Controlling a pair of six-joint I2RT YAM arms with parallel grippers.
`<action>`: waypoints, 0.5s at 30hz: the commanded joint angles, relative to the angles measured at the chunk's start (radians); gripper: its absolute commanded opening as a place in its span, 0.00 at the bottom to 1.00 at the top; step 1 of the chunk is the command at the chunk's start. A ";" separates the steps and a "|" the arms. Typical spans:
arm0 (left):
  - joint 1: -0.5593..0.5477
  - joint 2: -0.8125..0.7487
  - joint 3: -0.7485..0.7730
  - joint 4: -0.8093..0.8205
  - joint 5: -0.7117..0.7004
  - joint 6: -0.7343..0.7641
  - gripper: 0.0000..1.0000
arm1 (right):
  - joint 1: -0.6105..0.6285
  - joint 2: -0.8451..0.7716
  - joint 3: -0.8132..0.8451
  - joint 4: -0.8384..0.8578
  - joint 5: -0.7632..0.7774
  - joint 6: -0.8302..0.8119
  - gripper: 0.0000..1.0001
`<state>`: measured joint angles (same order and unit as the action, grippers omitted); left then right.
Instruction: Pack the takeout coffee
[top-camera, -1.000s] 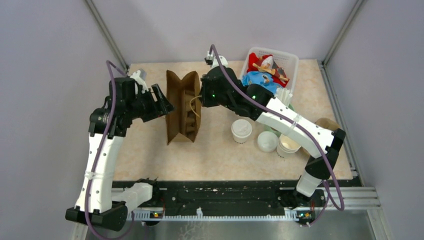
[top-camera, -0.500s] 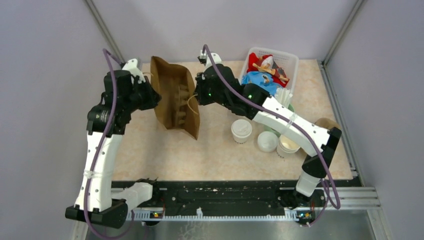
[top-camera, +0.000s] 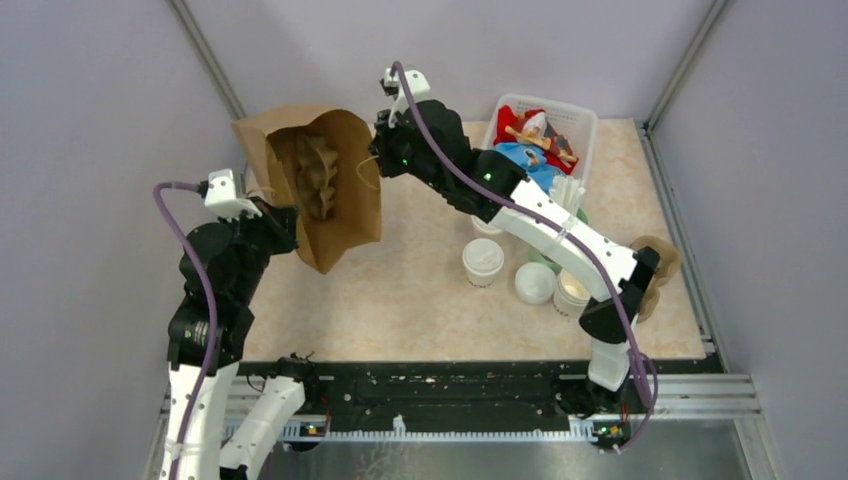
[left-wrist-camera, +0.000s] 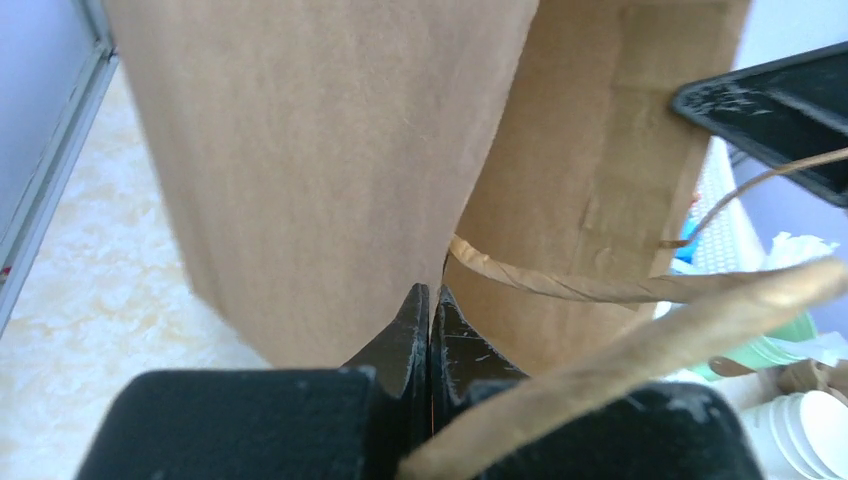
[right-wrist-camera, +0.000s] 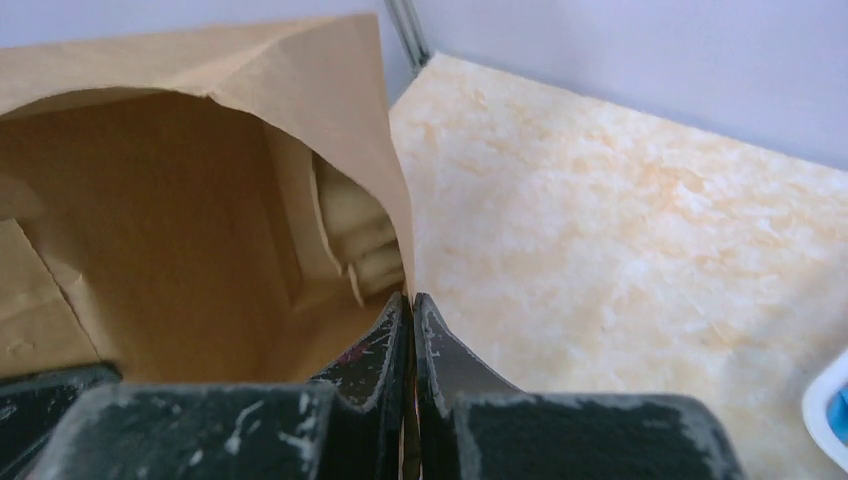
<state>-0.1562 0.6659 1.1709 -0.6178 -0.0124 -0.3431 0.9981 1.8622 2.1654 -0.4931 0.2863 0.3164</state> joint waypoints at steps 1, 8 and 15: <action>0.001 0.043 -0.021 0.083 -0.083 -0.022 0.00 | -0.007 0.036 0.165 -0.043 0.036 -0.021 0.00; 0.000 0.065 -0.091 -0.004 0.088 -0.138 0.00 | -0.004 -0.083 -0.085 -0.118 0.038 0.081 0.02; 0.000 0.108 -0.116 0.061 0.156 -0.111 0.00 | -0.050 -0.177 -0.337 0.030 -0.060 0.111 0.03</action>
<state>-0.1562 0.7425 1.0149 -0.6285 0.0910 -0.4622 0.9863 1.7569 1.8957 -0.5526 0.2867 0.3859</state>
